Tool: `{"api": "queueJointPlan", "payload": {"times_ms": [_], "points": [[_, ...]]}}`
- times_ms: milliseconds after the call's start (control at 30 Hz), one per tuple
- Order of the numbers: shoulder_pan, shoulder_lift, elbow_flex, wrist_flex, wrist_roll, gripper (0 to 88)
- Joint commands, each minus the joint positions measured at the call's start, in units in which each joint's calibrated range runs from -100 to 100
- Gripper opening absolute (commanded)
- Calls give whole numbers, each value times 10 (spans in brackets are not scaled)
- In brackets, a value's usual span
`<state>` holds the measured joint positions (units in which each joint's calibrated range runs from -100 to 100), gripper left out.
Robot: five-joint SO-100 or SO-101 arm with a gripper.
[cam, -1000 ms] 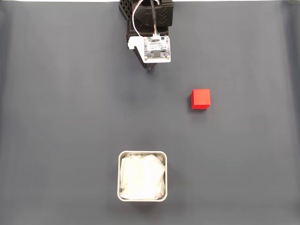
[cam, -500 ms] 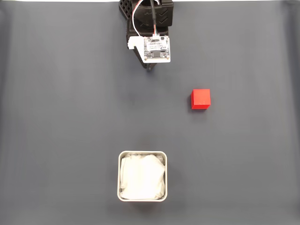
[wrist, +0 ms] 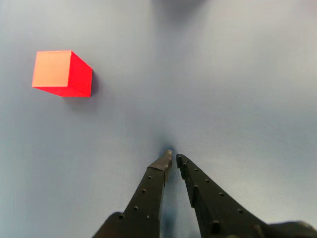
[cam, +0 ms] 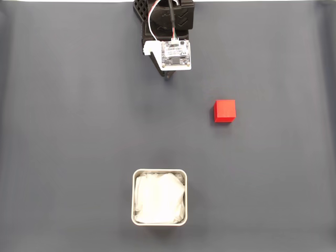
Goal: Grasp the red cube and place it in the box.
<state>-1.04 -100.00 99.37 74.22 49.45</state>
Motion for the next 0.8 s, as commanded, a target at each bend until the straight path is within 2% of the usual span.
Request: {"api": "queueJointPlan", "payload": {"times_ms": [0,233,500,767], "points": [[21,15,-21,-44,4,0],[19,146,-260,-116,4,0],[22,315,-562,-88,1,0],[19,398,-697,-19,12,0]]}}
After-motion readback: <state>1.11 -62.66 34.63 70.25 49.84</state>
